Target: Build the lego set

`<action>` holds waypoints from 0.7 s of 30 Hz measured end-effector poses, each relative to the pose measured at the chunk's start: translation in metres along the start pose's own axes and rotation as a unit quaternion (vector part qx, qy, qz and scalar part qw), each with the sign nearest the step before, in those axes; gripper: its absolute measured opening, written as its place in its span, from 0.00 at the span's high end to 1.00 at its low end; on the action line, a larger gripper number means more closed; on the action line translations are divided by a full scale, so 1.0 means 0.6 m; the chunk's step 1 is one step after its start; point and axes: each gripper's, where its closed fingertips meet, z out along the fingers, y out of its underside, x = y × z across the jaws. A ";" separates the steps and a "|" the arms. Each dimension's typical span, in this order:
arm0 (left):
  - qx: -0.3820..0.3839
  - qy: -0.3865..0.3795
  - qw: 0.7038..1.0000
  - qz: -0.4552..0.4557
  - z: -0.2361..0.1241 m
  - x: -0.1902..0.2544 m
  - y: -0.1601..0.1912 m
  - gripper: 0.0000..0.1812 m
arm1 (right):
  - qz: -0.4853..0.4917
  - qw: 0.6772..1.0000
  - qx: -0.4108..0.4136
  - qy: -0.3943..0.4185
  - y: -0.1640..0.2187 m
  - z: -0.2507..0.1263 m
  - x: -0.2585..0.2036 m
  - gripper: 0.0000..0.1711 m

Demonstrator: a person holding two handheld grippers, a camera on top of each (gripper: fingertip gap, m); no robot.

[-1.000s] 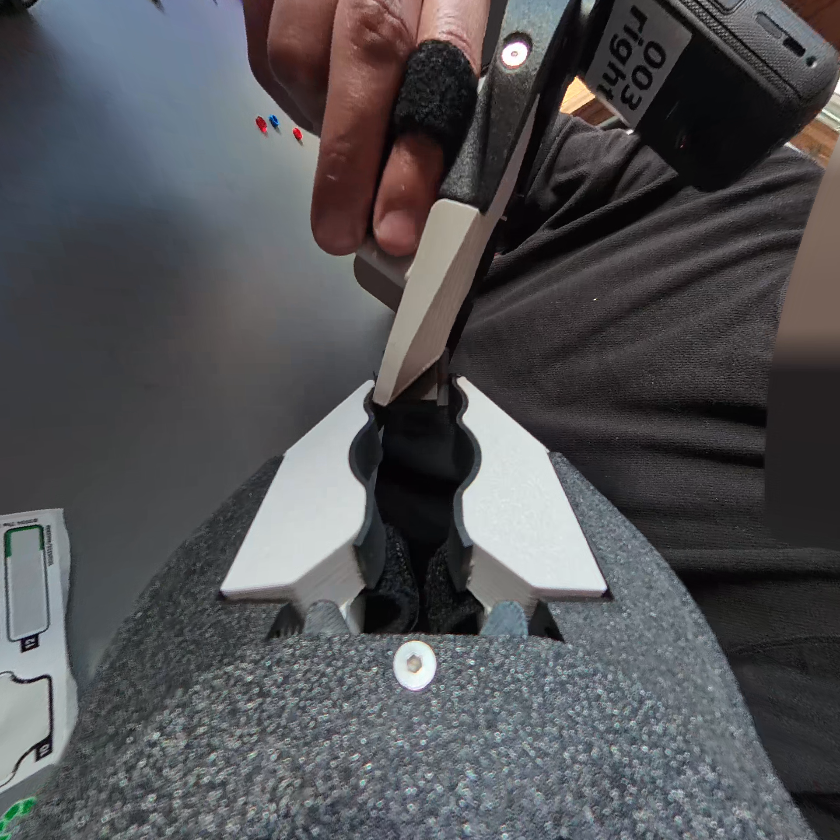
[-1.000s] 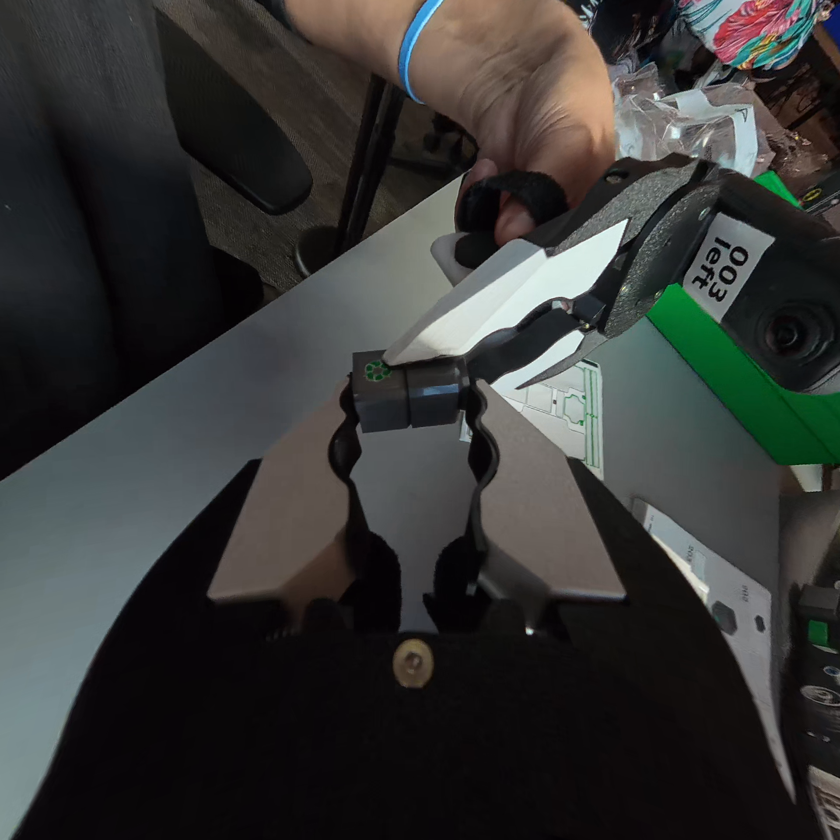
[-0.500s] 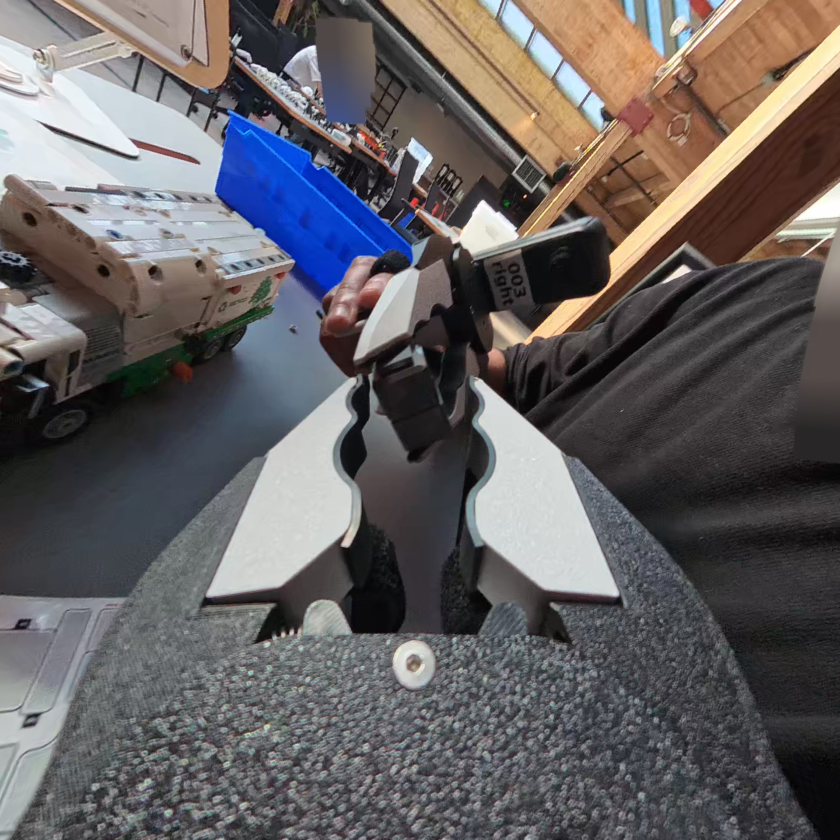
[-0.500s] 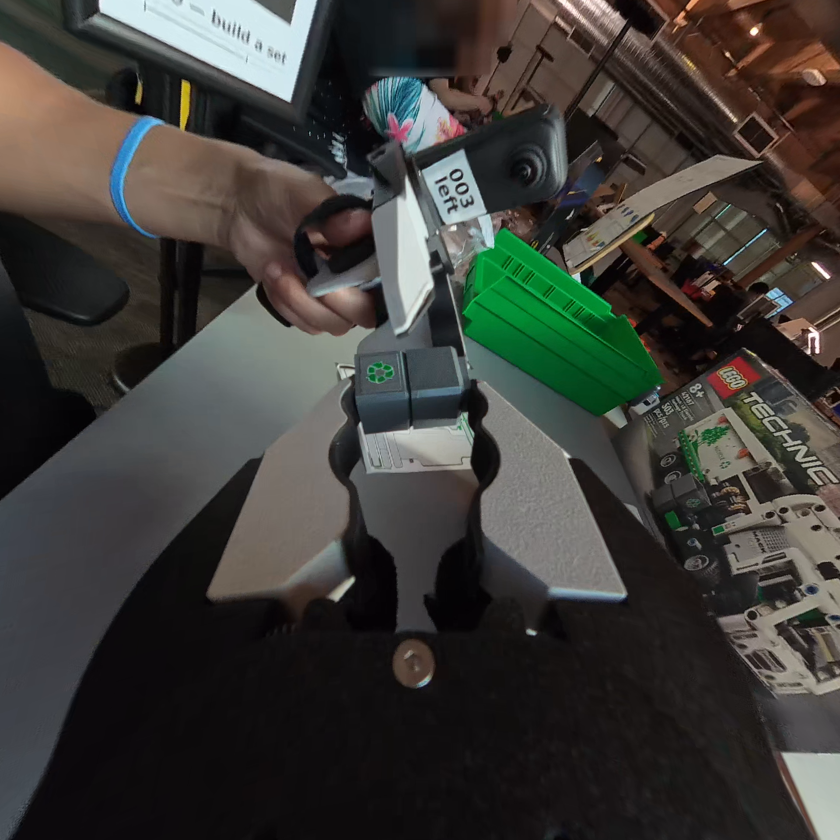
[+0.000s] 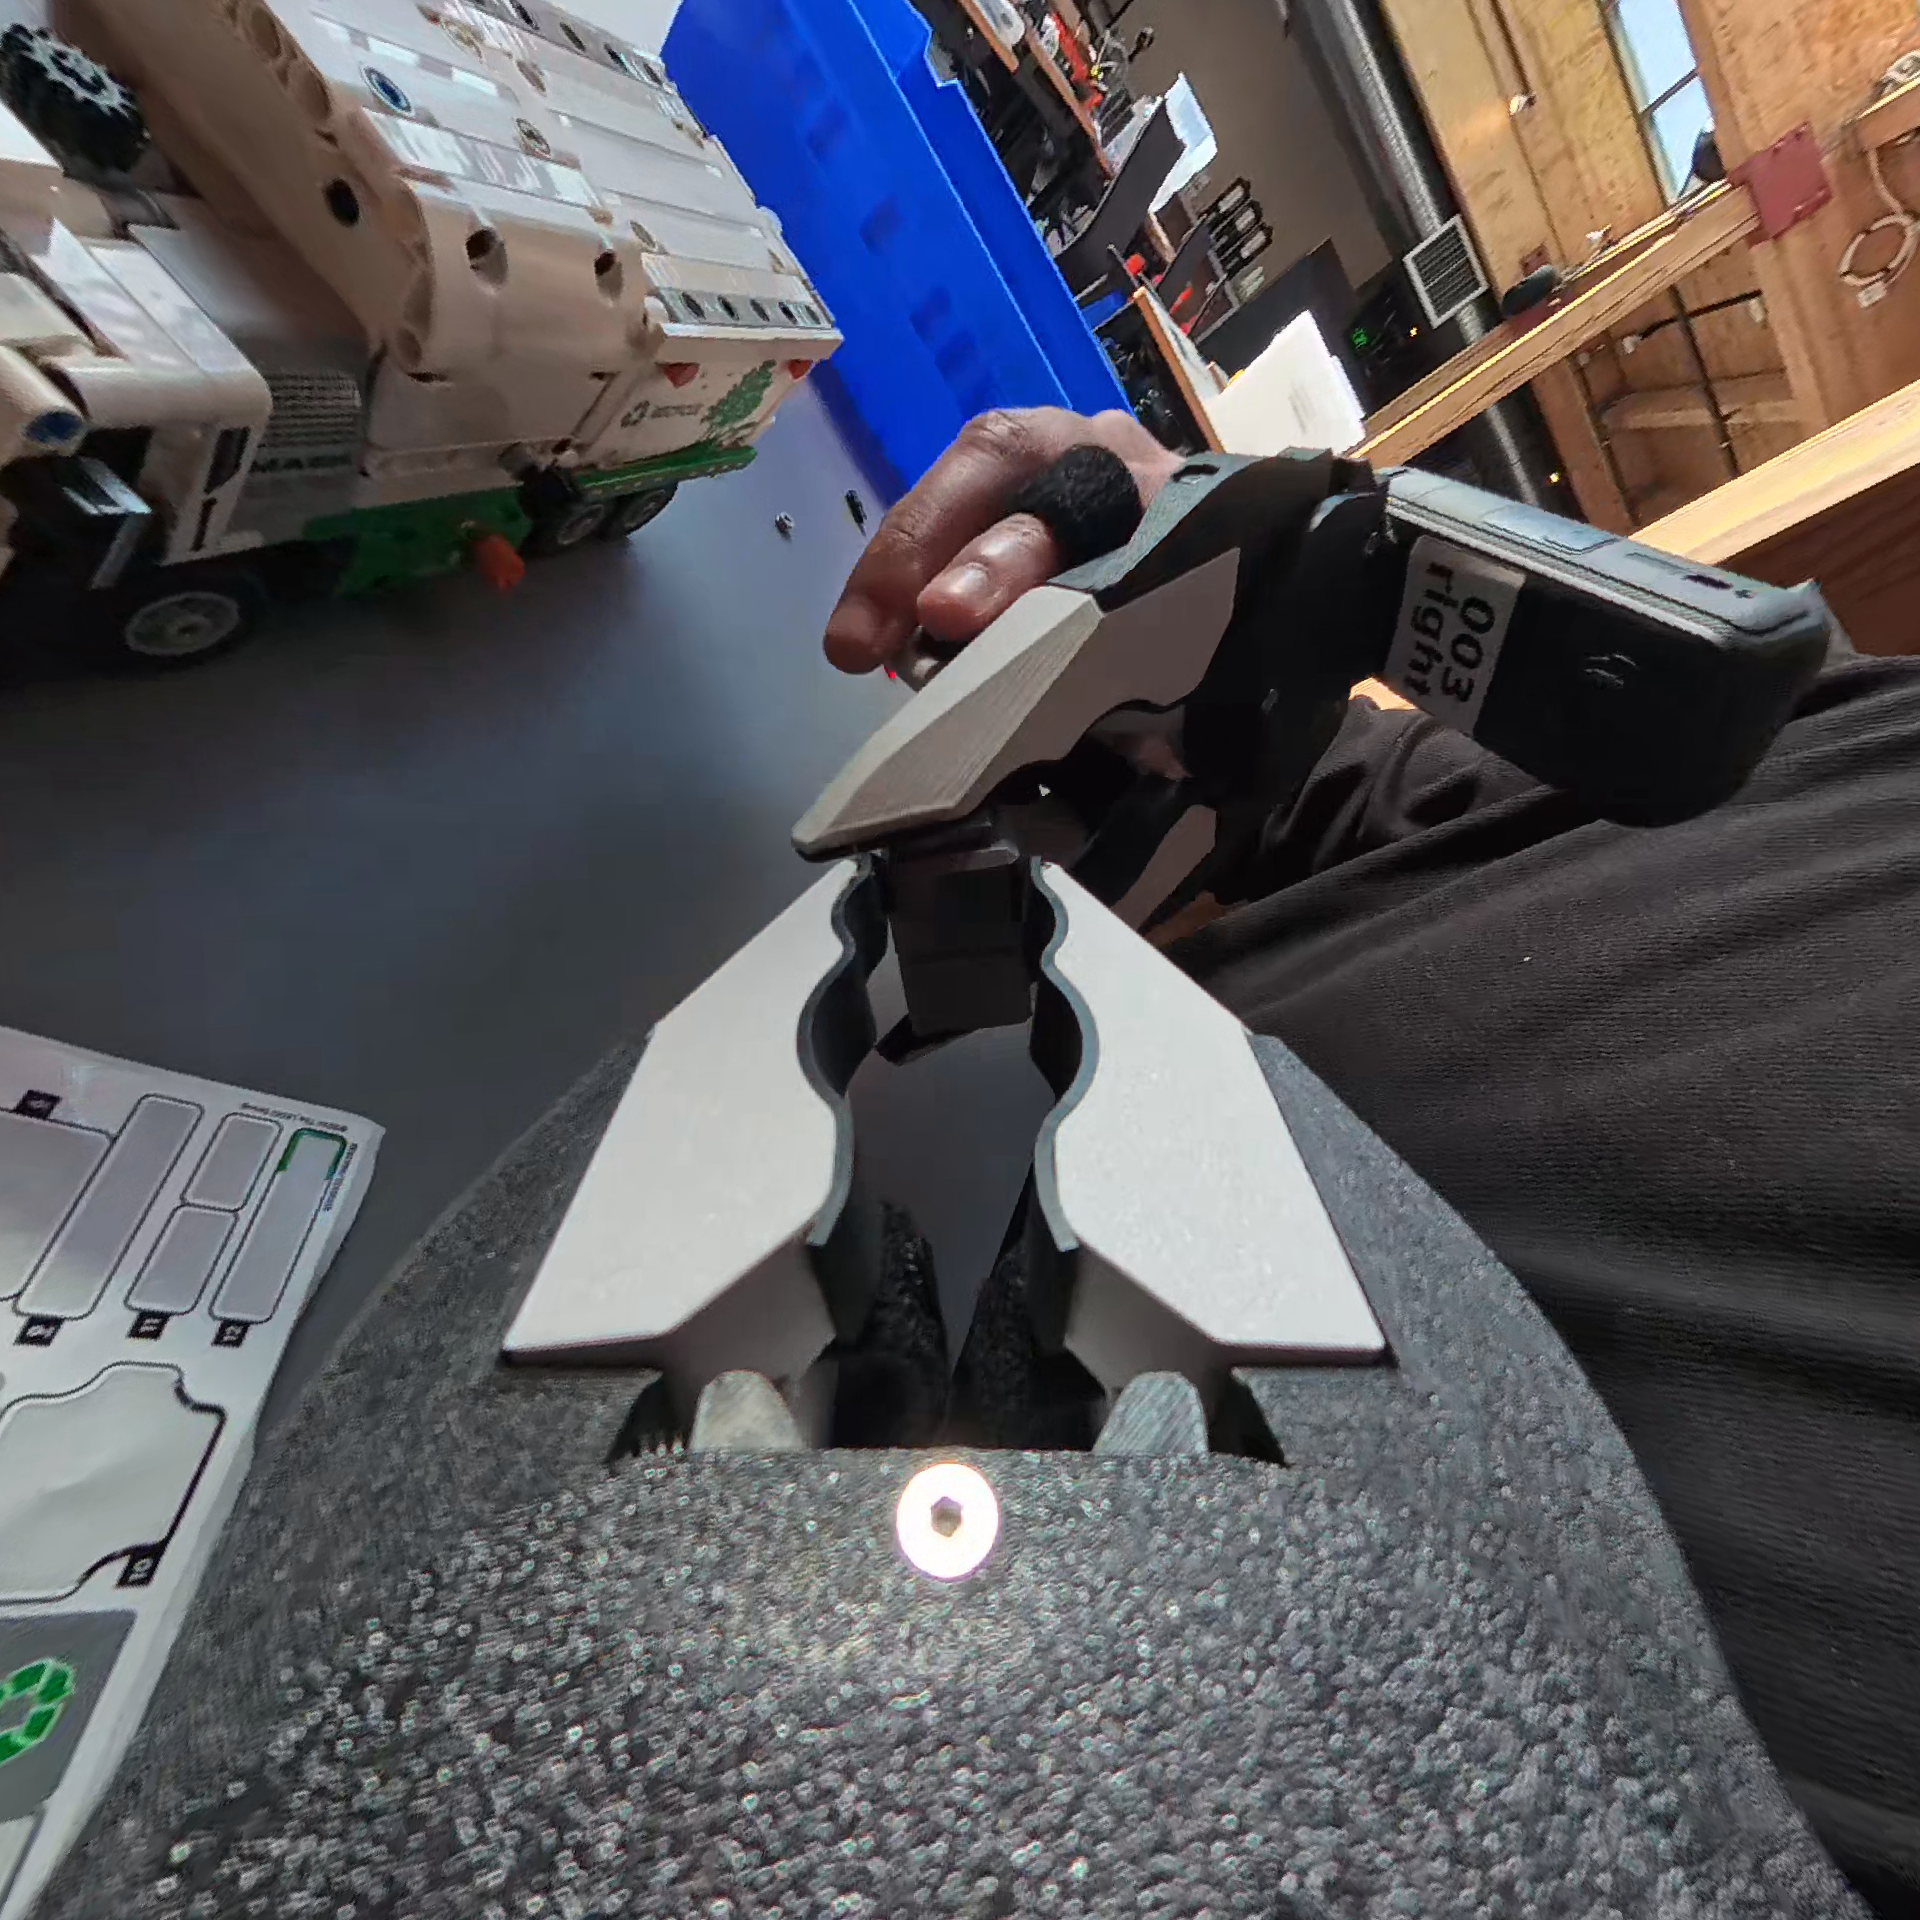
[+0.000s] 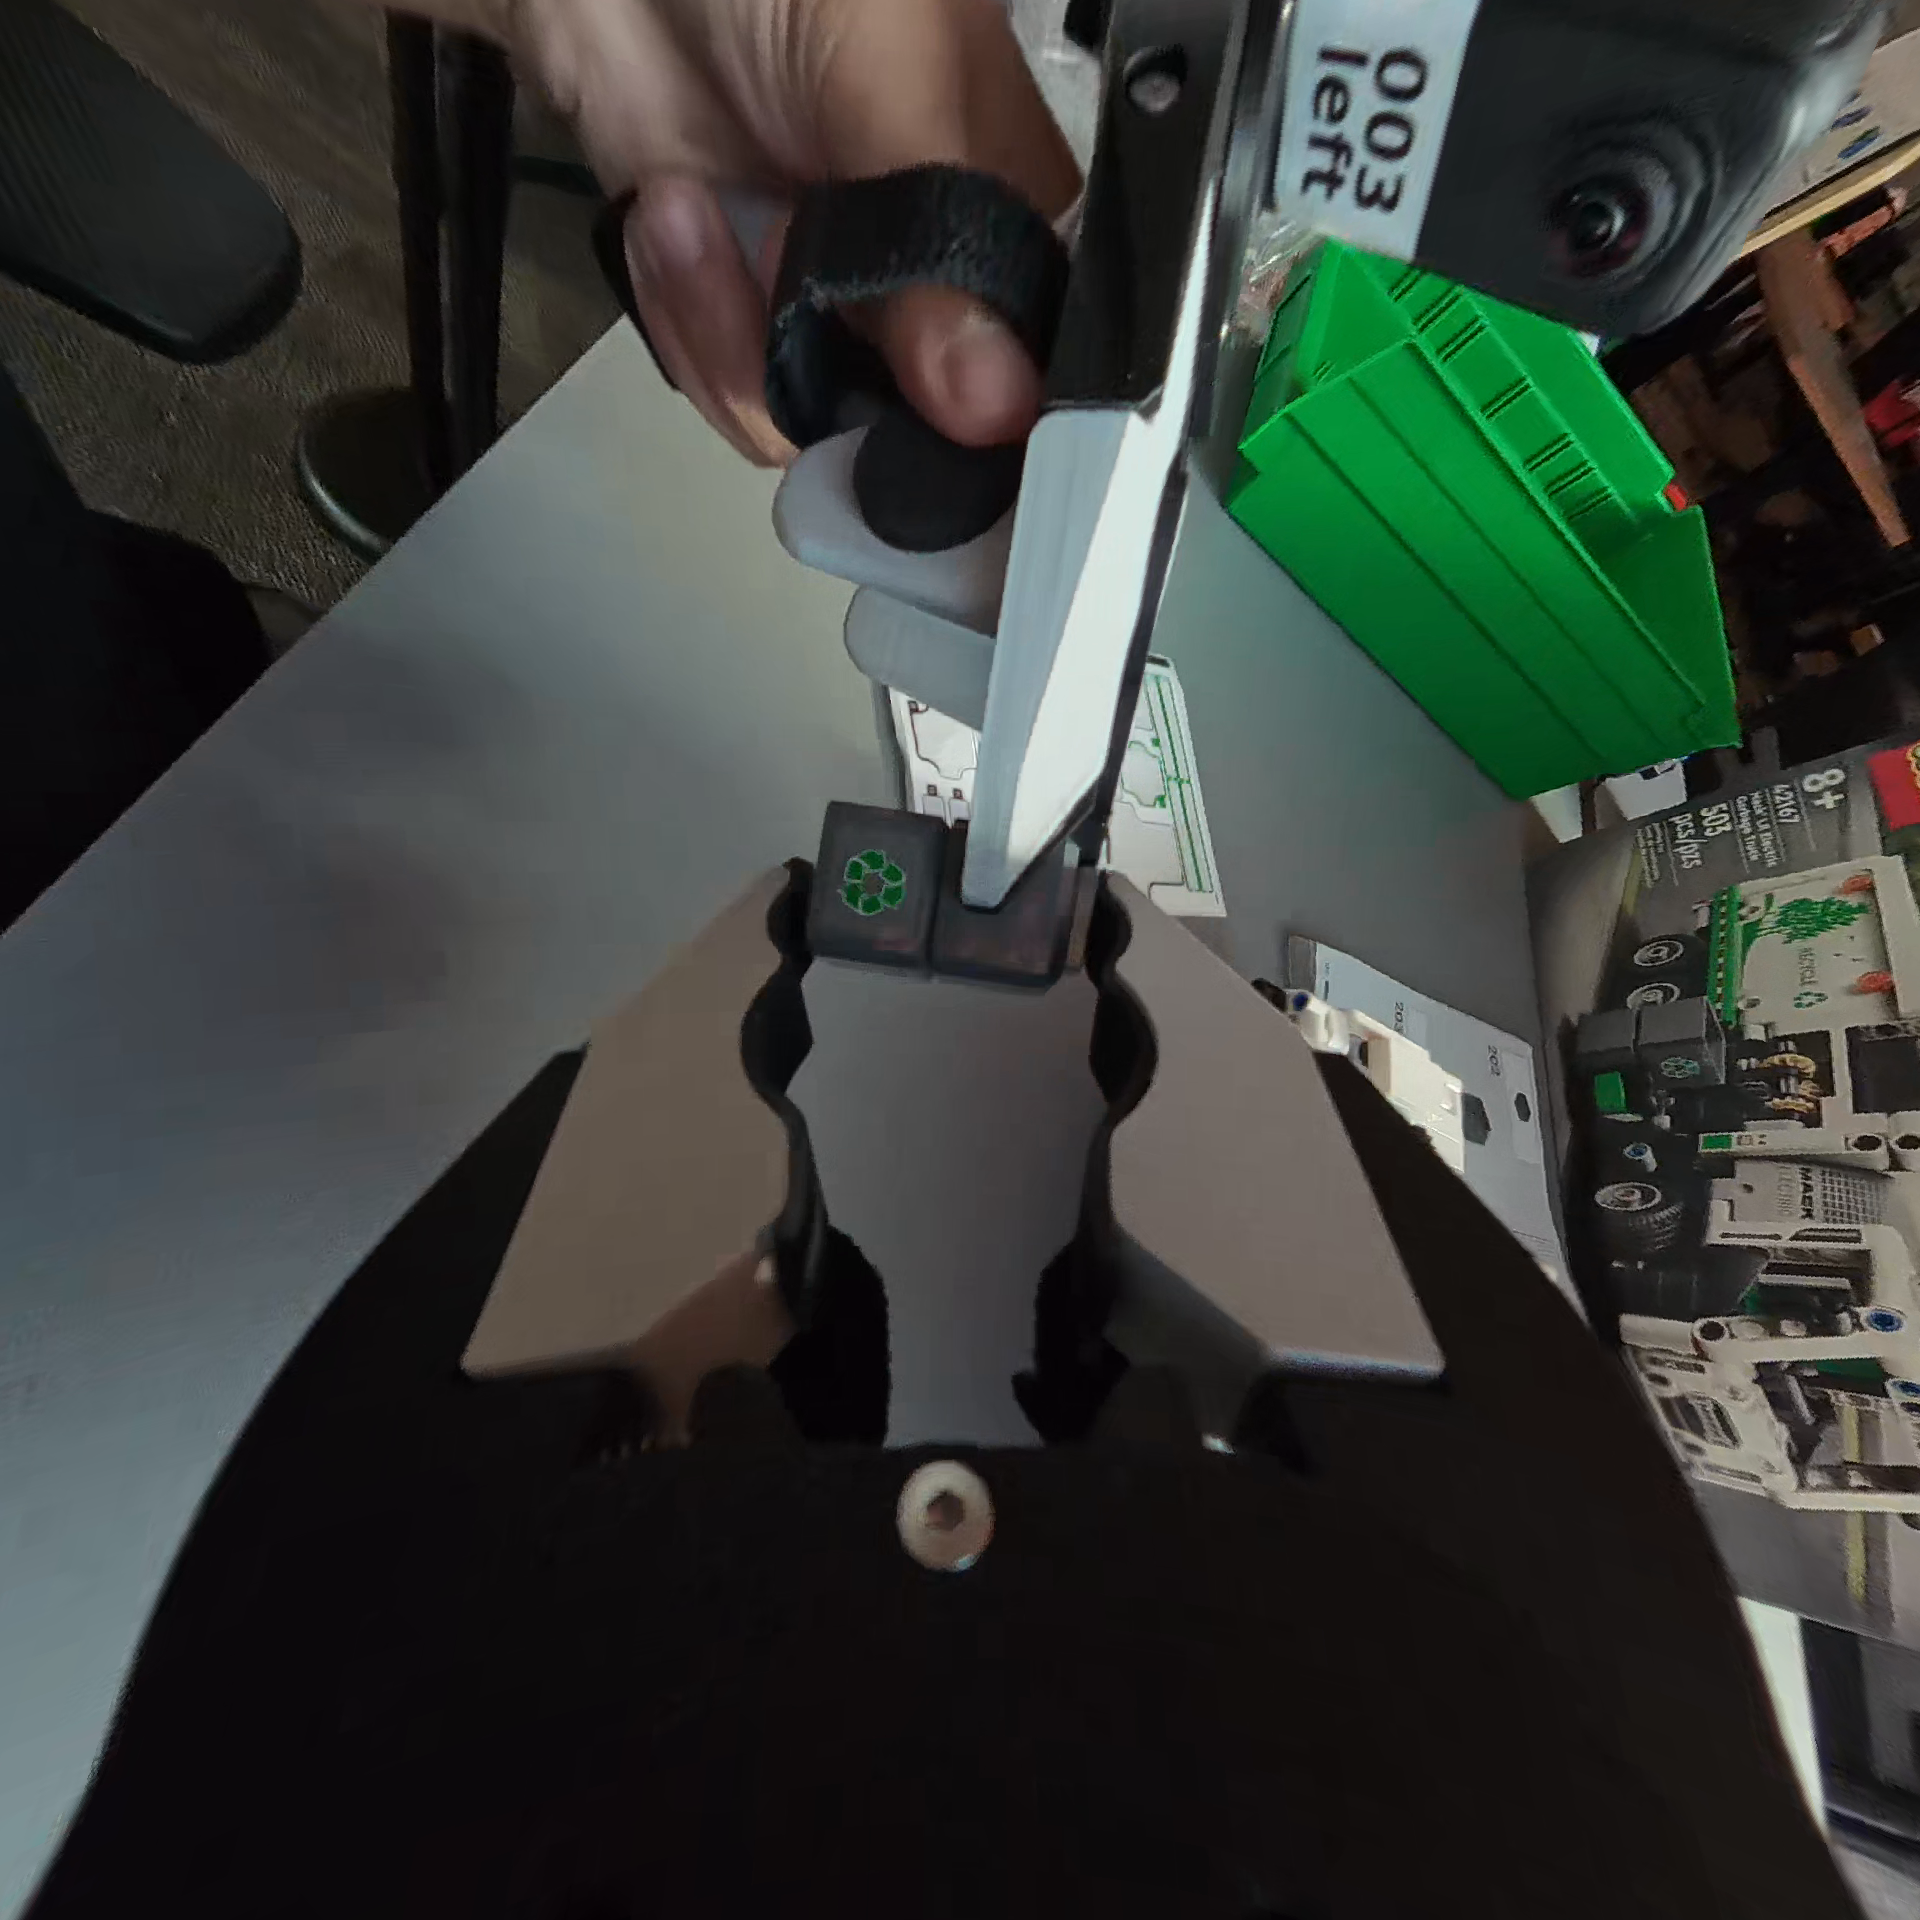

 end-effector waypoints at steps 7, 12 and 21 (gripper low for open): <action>-0.011 -0.057 0.998 -0.003 0.004 -0.012 0.001 0.86 | -0.027 0.997 -0.072 0.028 0.016 0.005 0.008 0.72; -0.002 -0.068 0.998 -0.007 0.009 -0.018 0.000 0.86 | -0.037 0.995 -0.086 0.025 0.026 0.004 0.008 0.73; 0.002 -0.082 0.997 0.012 0.004 -0.018 -0.006 0.86 | -0.019 0.996 -0.074 0.038 0.019 0.001 0.016 0.73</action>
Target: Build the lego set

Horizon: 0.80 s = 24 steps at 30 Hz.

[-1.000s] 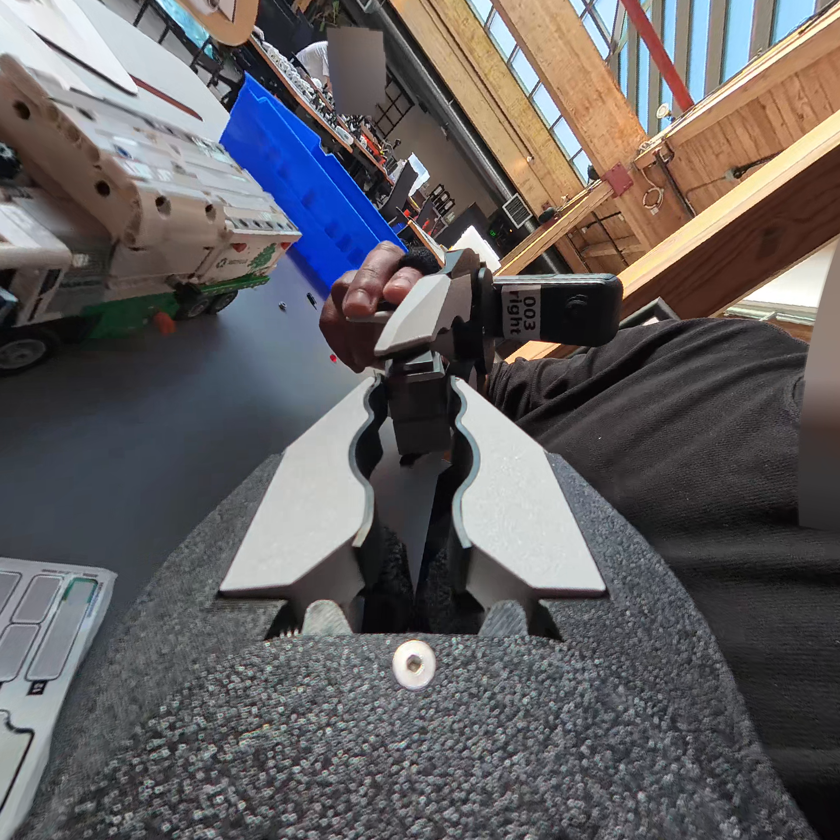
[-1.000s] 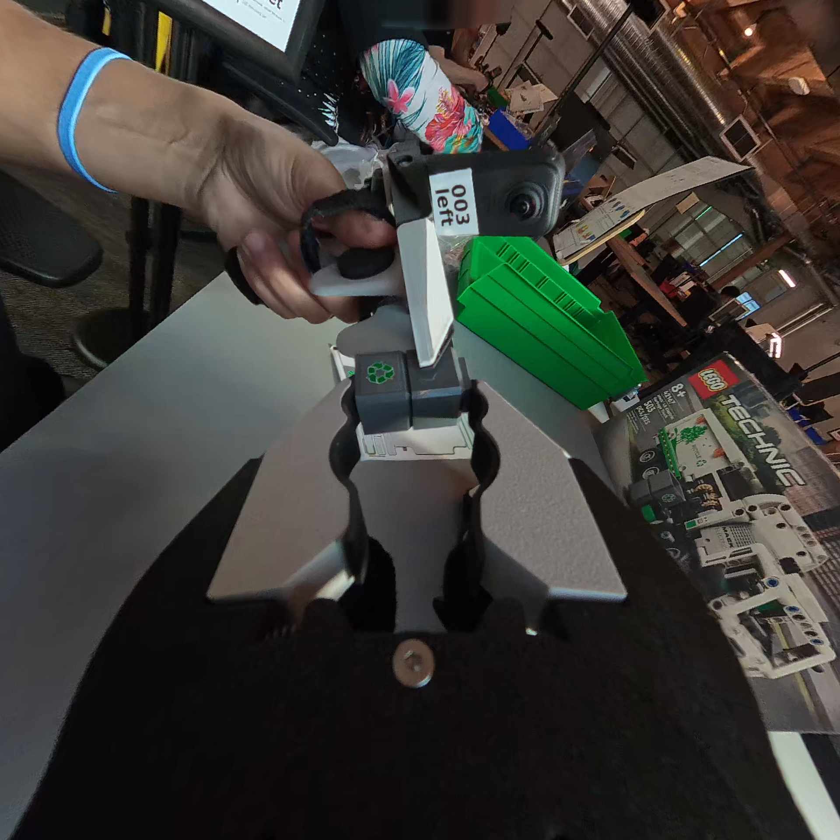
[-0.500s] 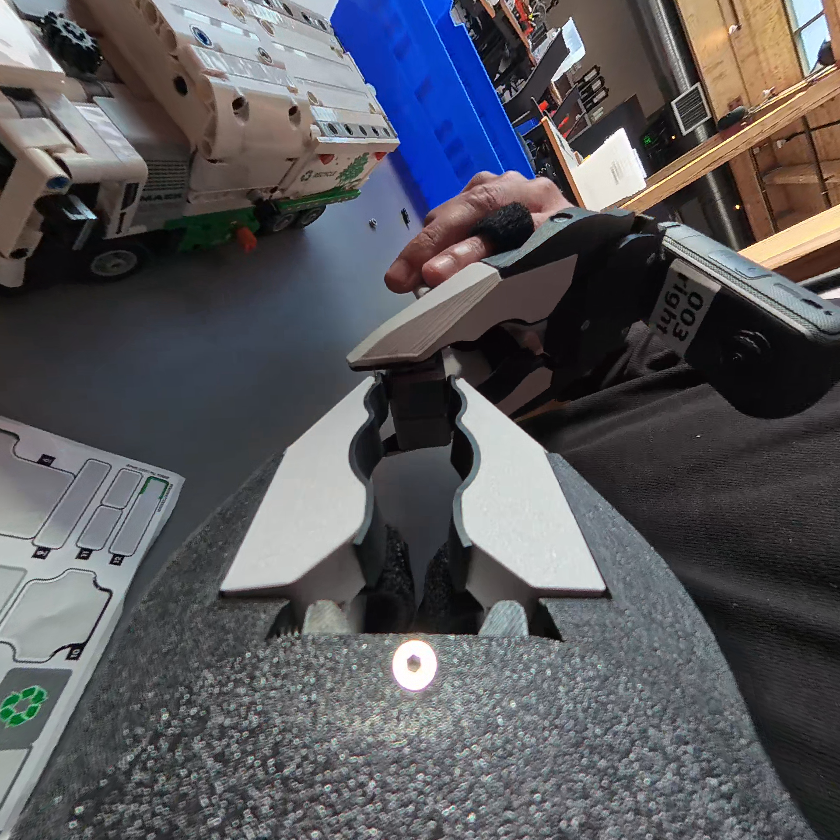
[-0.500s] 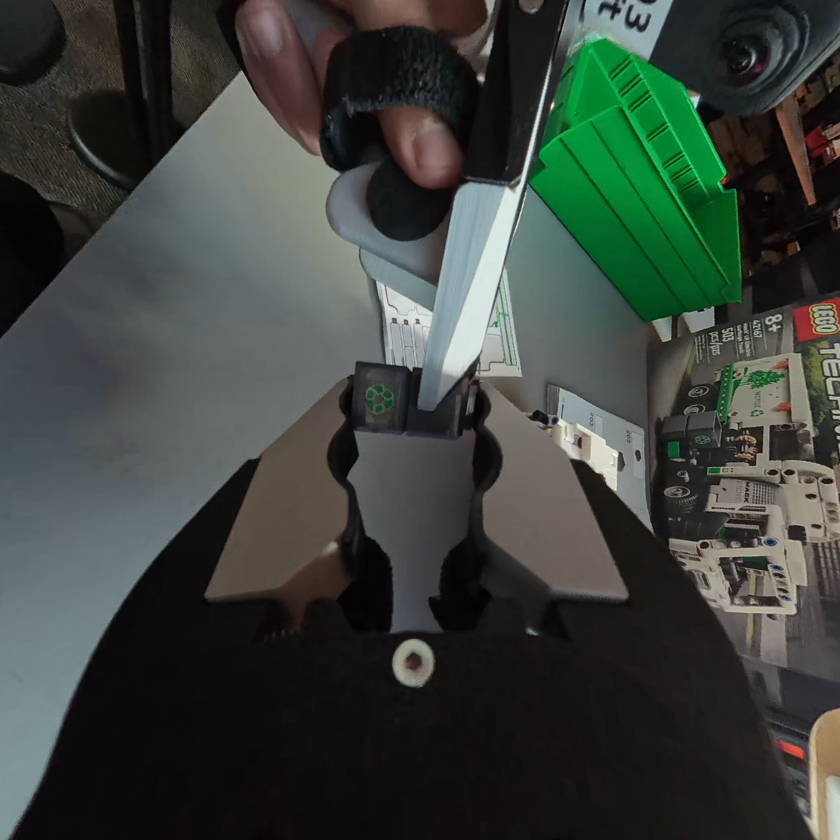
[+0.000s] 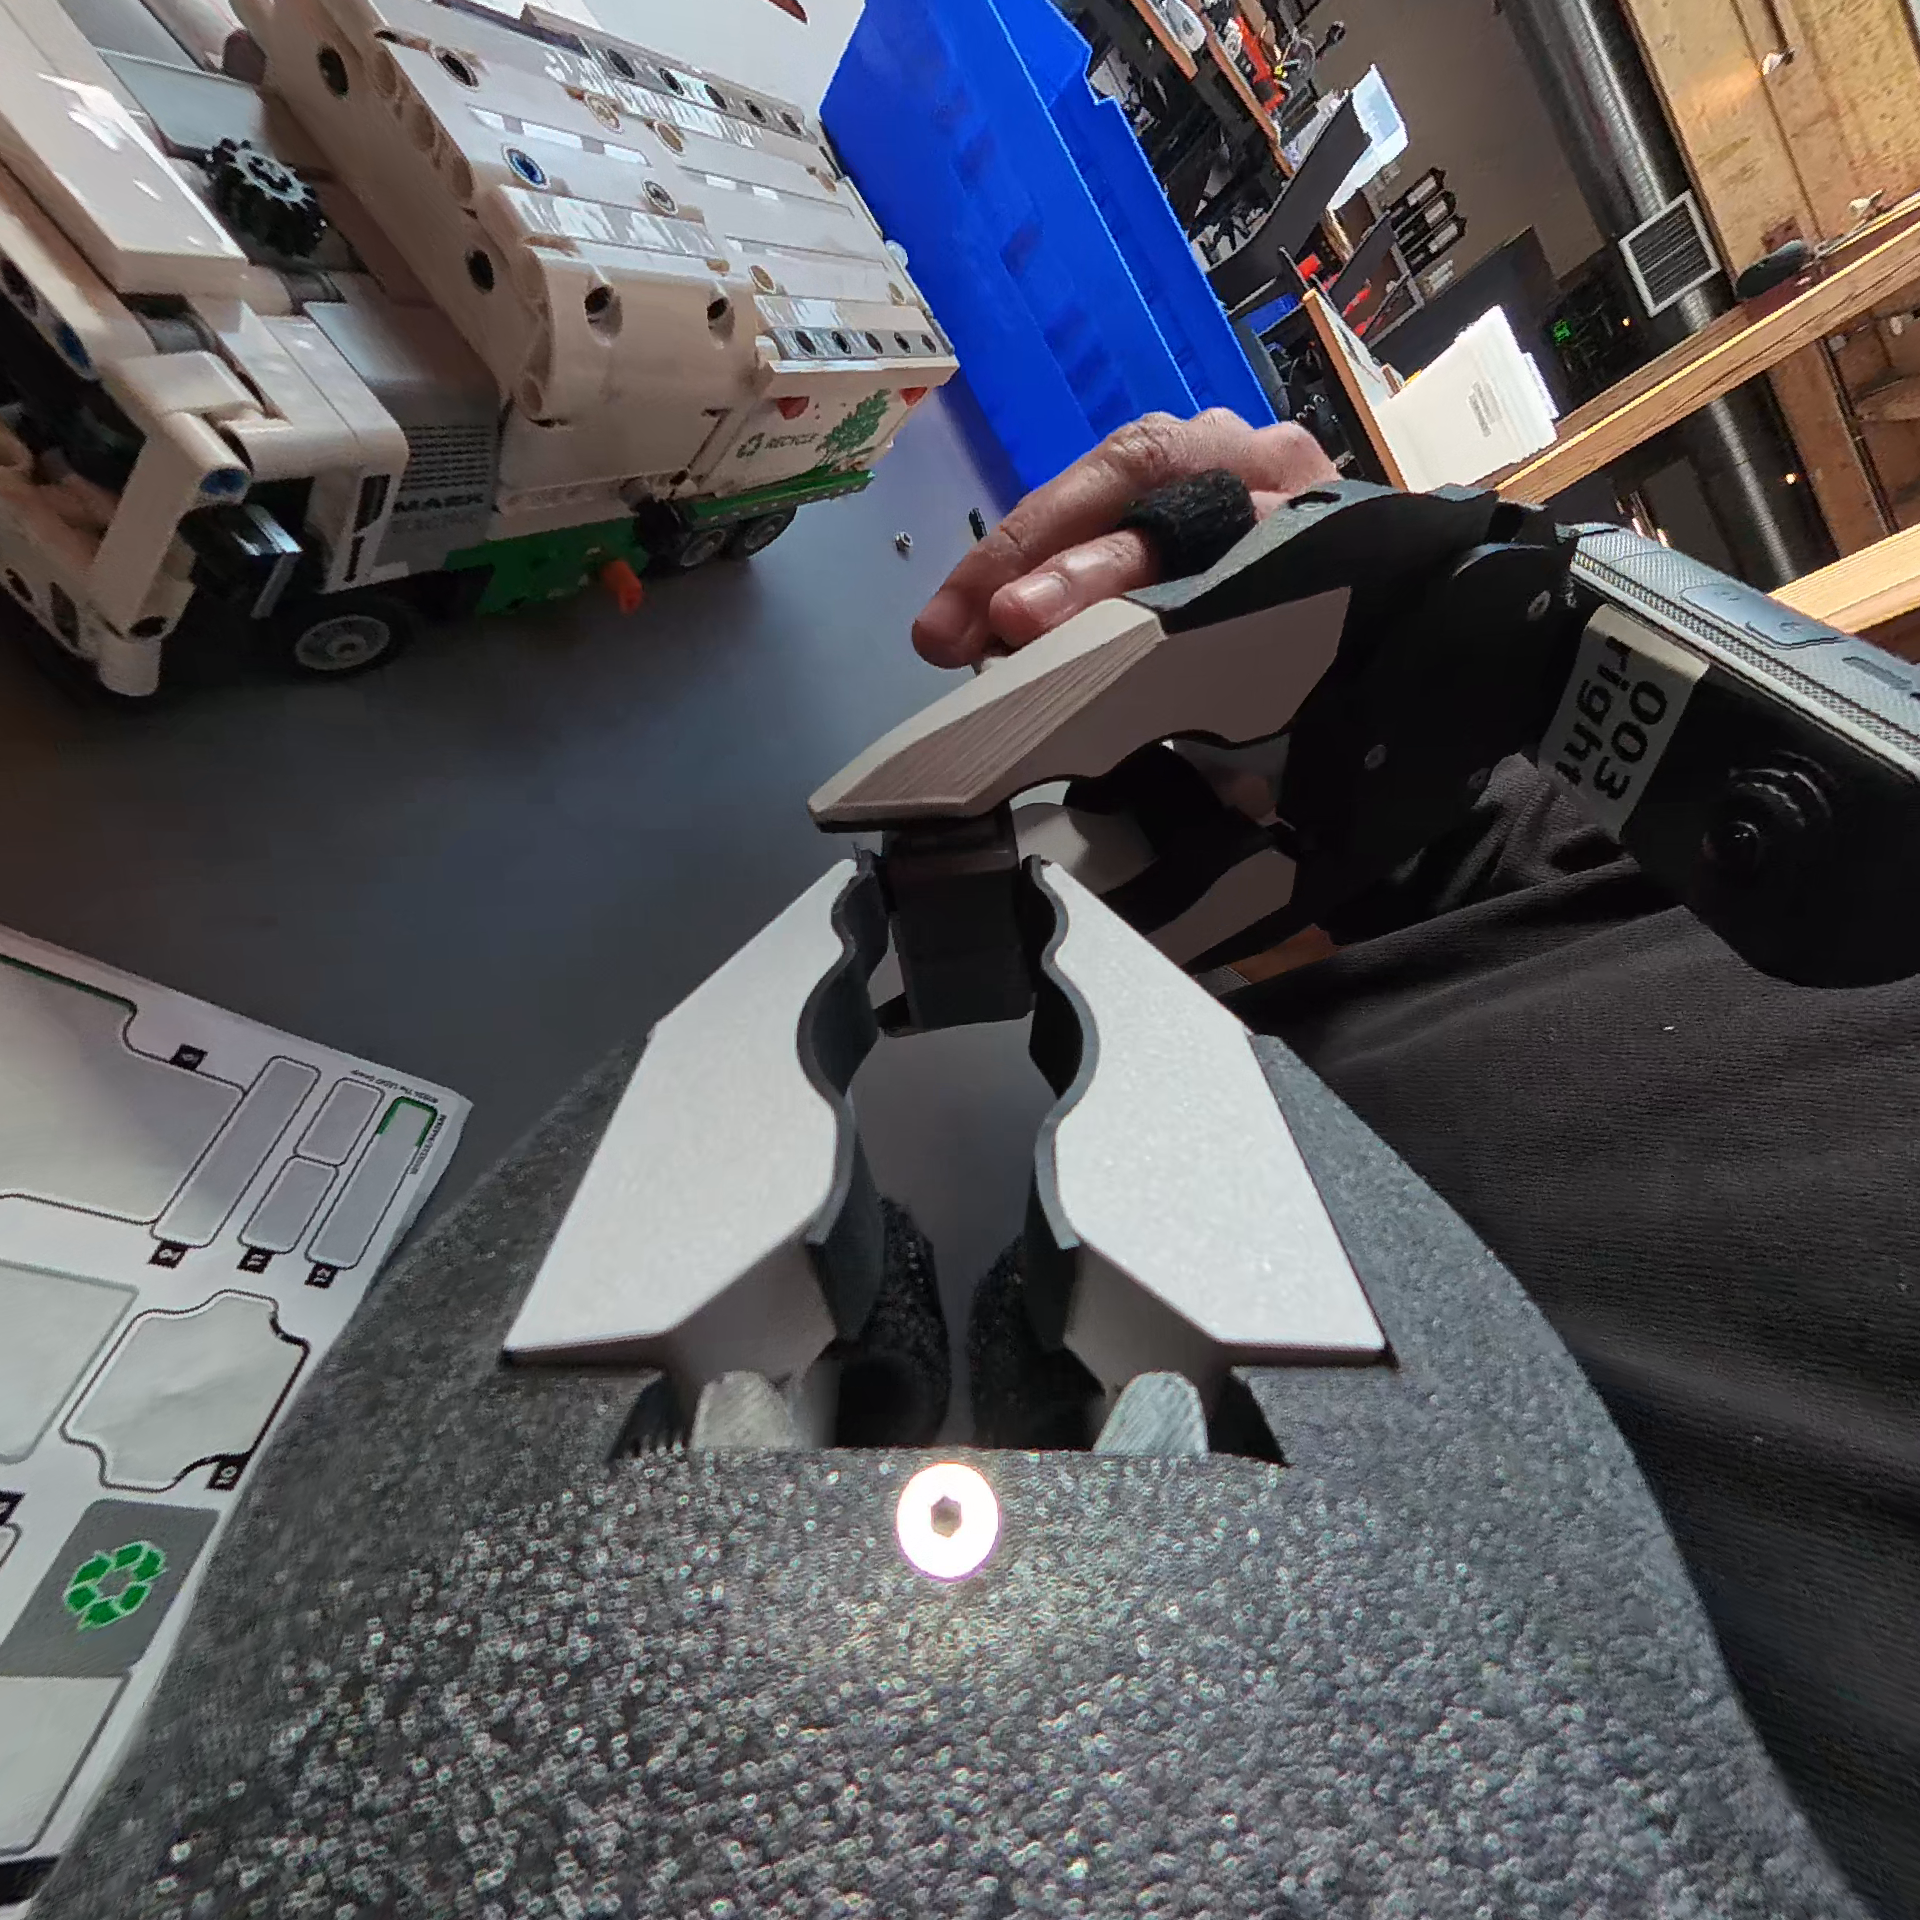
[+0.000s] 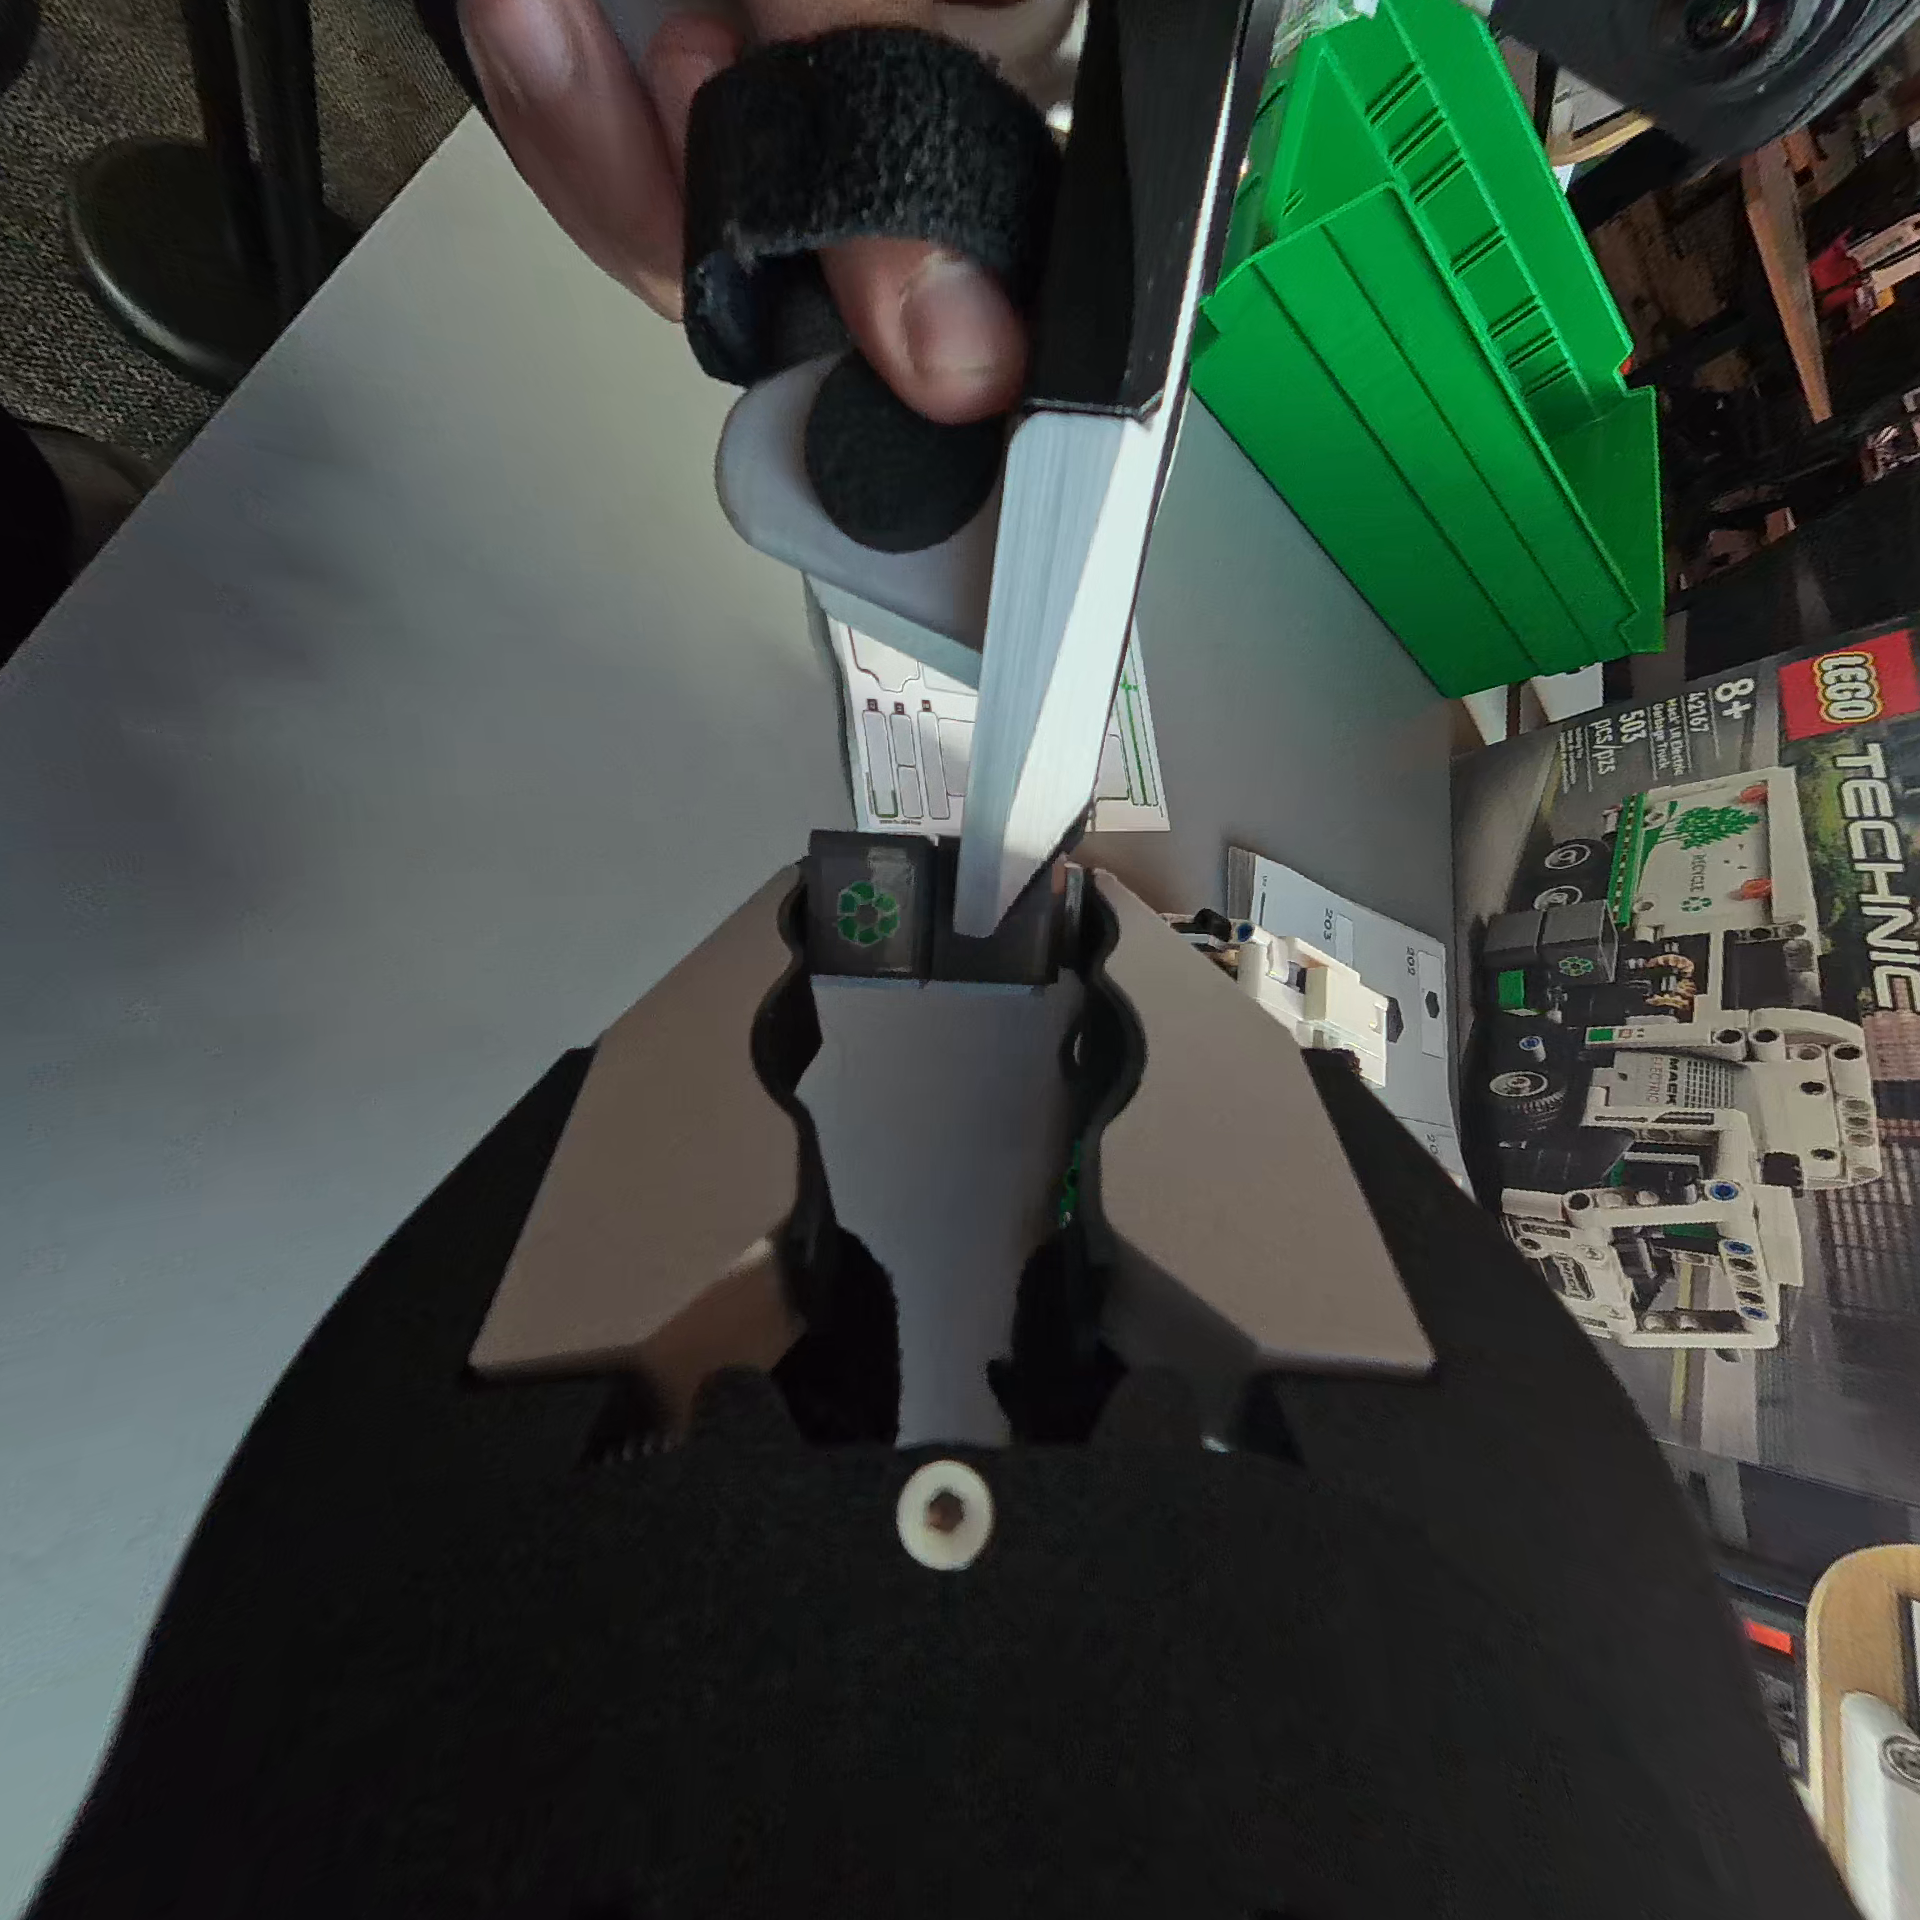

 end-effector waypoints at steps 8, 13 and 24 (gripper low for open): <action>-0.004 0.004 1.000 -0.005 0.003 -0.008 0.011 0.86 | -0.020 1.000 -0.007 -0.015 0.006 0.004 -0.010 0.73; 0.052 0.084 0.994 -0.038 -0.013 0.001 -0.004 0.86 | 0.080 0.996 0.041 -0.029 -0.009 -0.002 0.002 0.70; 0.257 0.241 0.921 -0.165 -0.059 0.017 -0.092 0.87 | 0.324 0.915 0.154 0.183 -0.041 -0.053 0.058 0.68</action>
